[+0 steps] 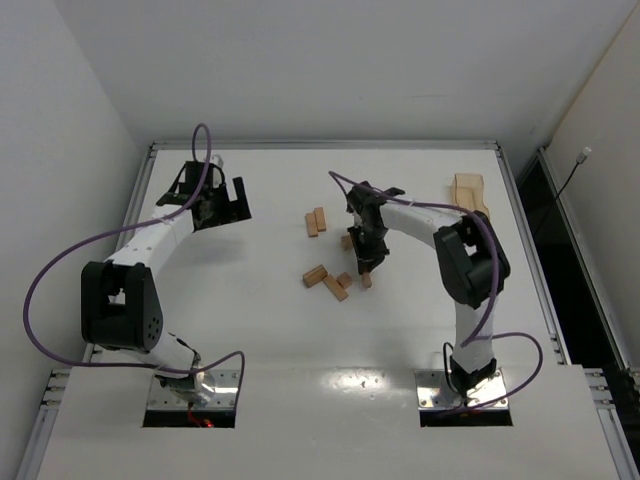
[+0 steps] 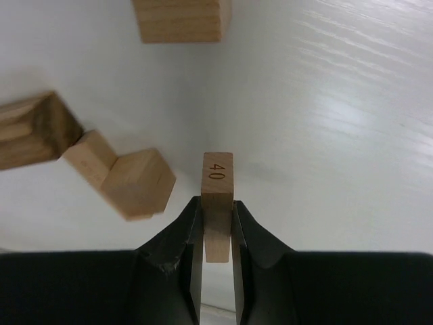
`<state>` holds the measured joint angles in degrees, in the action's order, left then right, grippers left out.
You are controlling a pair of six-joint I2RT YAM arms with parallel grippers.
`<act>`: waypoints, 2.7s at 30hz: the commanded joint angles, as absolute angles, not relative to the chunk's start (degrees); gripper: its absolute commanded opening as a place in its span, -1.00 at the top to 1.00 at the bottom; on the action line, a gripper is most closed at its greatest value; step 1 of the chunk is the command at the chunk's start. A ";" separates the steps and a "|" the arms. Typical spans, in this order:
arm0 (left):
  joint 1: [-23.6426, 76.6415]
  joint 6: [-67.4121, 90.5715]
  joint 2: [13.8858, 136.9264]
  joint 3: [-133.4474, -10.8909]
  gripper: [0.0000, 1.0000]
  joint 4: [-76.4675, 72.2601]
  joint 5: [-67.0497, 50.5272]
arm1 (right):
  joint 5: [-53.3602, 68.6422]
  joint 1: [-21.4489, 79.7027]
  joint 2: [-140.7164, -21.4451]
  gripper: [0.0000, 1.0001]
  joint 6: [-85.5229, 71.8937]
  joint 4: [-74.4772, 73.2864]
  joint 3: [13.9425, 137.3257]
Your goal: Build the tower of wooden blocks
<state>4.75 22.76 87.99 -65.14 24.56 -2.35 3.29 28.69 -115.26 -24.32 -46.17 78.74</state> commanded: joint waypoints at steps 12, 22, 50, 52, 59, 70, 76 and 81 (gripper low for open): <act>4.48 19.78 89.12 -67.41 -1.00 22.85 -11.43 | 43.32 9.85 -113.61 1.00 -14.34 -25.22 80.21; 4.48 19.25 90.18 -68.47 -1.00 23.91 -10.72 | 43.96 7.65 -127.18 0.65 -14.67 -27.24 90.97; 5.10 21.27 85.35 -66.09 -1.00 22.76 -8.36 | 5.94 24.85 -96.28 -0.02 3.52 -37.65 79.41; 5.10 21.27 84.82 -65.57 -1.00 22.76 -8.35 | 4.66 28.72 -93.70 -0.02 5.18 -36.91 76.39; 5.10 21.27 83.14 -65.57 -1.00 23.90 -7.03 | 5.10 39.53 -92.99 0.17 7.10 -34.46 68.40; 5.10 20.74 80.95 -65.04 -1.00 23.91 -4.31 | 12.22 43.24 -106.69 0.34 14.77 -39.81 73.56; 5.10 20.74 81.47 -65.04 -1.00 23.91 -4.83 | 10.29 43.77 -110.12 0.27 13.97 -38.06 74.79; 5.10 20.74 82.52 -65.04 -1.00 23.91 -4.83 | 6.24 43.15 -112.41 0.02 12.13 -37.53 75.93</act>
<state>4.89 20.62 83.11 -65.28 24.73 -4.69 8.34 43.31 -111.02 12.82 -39.00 73.30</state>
